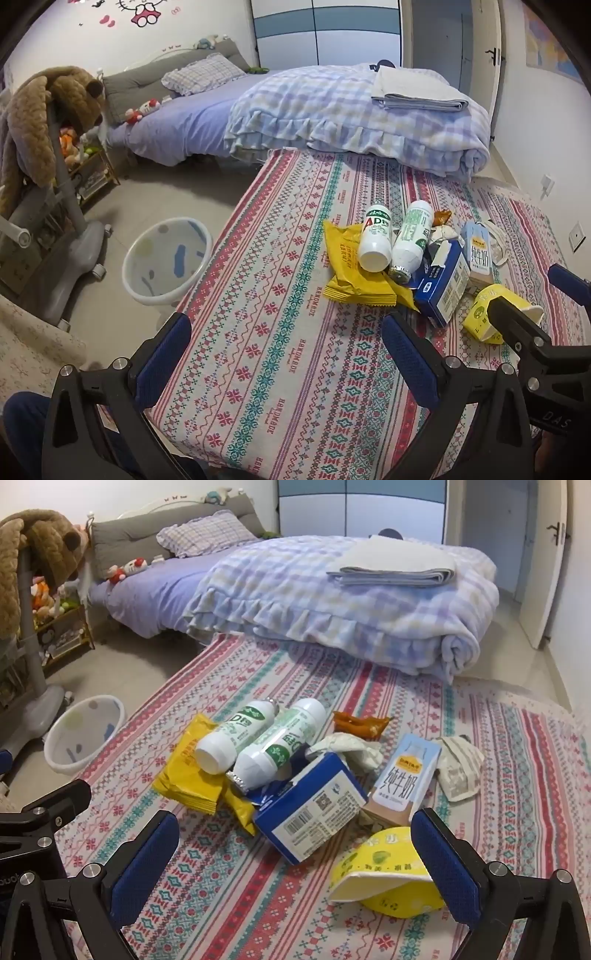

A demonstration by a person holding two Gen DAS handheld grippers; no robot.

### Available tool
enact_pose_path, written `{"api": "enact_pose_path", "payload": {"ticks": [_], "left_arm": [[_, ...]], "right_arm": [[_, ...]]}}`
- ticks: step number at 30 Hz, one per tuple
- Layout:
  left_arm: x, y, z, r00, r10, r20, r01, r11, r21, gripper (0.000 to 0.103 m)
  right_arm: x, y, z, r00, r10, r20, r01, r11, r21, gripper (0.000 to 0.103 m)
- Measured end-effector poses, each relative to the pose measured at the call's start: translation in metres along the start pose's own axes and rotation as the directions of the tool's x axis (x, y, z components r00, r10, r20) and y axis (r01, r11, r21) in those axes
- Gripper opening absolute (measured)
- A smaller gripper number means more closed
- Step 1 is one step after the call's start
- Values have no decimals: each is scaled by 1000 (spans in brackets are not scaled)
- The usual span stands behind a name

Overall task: Collect trash
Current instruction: 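Move both tools toward the pile of trash on the blanket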

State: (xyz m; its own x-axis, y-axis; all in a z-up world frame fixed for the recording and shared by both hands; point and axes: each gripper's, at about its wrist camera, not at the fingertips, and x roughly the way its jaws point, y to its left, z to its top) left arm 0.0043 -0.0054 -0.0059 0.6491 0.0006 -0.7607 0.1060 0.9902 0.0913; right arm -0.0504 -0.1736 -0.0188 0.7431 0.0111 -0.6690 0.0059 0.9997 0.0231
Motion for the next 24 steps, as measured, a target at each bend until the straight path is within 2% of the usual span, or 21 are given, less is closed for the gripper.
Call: {"api": "enact_pose_path", "payload": {"ticks": [13, 15, 24], "left_arm": [[2, -5, -3, 1000, -14, -20, 14, 1000, 13, 103], [3, -3, -2, 998, -7, -56, 8, 1000, 21, 103], [5, -2, -3, 999, -27, -33, 27, 1000, -2, 103]], "right_arm": [[2, -6, -2, 999, -38, -2, 38, 999, 5, 103], [4, -7, -2, 999, -39, -7, 39, 999, 7, 103], [6, -10, -2, 998, -47, -31, 47, 999, 20, 103]]}}
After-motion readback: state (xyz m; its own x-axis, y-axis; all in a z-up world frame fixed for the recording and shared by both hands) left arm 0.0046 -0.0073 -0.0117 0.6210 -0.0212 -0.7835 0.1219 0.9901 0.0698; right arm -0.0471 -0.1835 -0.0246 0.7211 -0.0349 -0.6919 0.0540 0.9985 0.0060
